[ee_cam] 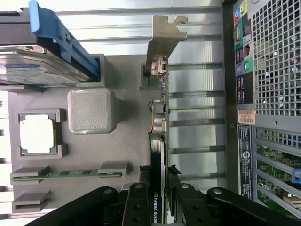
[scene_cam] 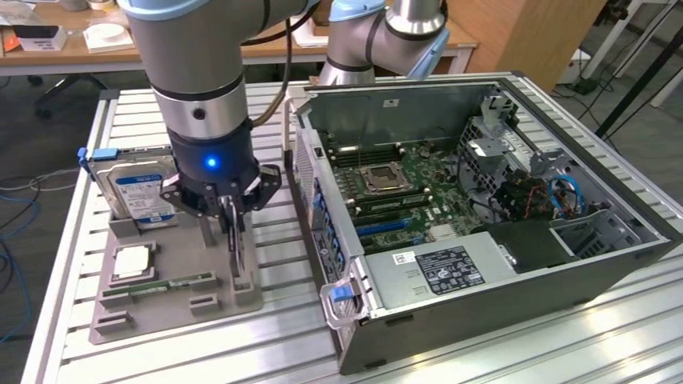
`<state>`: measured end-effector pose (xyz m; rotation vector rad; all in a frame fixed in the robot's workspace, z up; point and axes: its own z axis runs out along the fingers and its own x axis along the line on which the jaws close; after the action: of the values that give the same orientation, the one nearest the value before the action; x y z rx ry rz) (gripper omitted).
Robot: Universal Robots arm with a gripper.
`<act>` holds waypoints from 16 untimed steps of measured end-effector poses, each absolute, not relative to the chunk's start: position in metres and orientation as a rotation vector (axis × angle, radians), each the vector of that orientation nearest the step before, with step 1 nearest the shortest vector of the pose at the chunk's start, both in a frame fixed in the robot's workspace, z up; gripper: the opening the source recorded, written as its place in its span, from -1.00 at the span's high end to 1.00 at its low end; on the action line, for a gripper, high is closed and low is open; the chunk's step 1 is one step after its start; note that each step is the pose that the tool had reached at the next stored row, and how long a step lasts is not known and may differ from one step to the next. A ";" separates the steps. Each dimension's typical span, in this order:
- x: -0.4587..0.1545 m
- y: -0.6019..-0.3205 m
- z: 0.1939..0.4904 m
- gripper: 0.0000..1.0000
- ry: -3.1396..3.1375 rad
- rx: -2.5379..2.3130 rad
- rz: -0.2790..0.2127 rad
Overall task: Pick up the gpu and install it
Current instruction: 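Pick up the gpu and move the gpu toward the slot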
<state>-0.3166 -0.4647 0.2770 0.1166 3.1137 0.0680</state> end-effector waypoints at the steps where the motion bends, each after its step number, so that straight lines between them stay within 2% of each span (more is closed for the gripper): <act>1: -0.317 -0.465 0.278 0.48 3.114 0.117 0.068; 16: -0.317 -0.465 0.292 0.48 3.114 0.117 0.068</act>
<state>-0.3166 -0.4647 0.2915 0.1166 3.1137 0.0680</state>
